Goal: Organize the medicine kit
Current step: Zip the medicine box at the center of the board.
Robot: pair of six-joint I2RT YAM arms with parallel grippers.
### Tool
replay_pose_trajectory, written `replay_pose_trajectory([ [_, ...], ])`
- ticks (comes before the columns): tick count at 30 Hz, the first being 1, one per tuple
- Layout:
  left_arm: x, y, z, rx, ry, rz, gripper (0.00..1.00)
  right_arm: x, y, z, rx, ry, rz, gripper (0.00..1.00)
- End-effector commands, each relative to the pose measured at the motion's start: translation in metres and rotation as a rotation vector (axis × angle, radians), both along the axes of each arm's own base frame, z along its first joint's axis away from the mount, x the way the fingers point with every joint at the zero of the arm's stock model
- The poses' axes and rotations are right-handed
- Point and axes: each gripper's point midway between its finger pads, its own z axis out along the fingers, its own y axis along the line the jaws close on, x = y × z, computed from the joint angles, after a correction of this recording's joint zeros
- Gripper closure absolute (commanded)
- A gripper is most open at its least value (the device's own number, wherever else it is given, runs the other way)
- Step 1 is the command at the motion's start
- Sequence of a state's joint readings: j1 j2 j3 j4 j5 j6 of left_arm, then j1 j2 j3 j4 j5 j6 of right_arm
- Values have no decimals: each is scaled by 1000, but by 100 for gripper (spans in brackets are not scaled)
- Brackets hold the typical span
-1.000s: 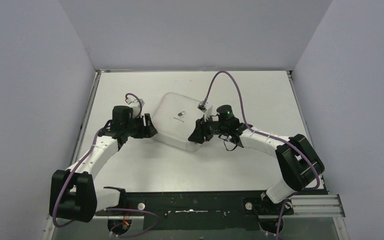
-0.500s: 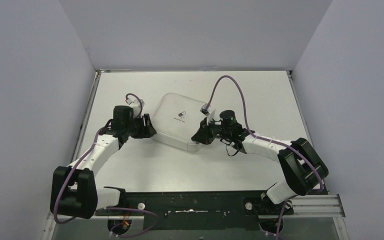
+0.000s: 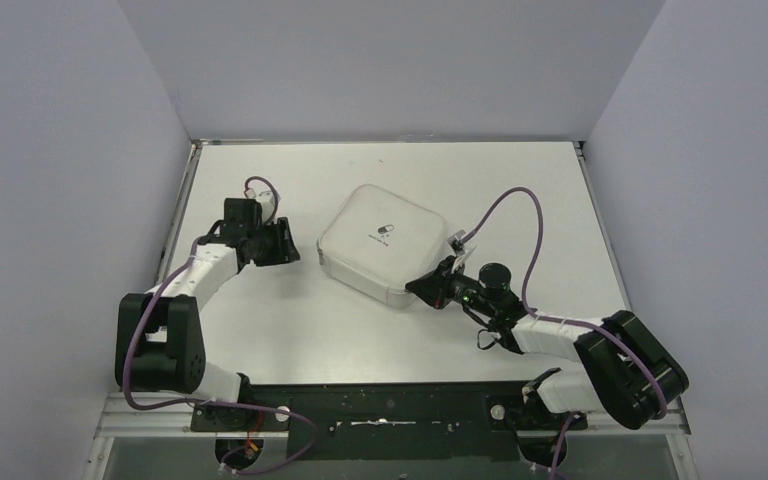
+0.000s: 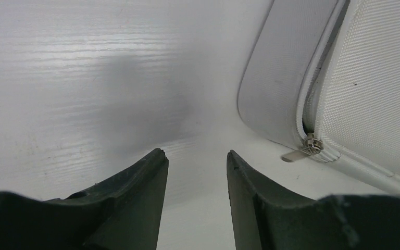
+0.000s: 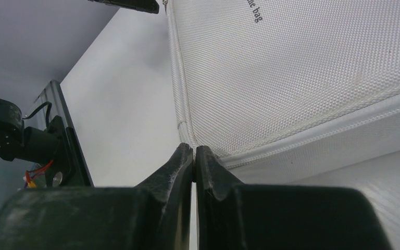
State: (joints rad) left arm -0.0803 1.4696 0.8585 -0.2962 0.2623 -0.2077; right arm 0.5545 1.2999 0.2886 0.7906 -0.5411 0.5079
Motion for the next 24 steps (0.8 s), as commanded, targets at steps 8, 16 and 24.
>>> replay_pose_trajectory([
  [8,-16,-60,89,-277,-186,62,46,2,17,0,63,6,-35,100],
  [16,-43,-128,82,-457,-126,64,47,-1,27,-5,48,22,-50,100],
  [24,-54,-174,76,-576,-118,58,46,-3,37,-10,26,30,-62,100],
])
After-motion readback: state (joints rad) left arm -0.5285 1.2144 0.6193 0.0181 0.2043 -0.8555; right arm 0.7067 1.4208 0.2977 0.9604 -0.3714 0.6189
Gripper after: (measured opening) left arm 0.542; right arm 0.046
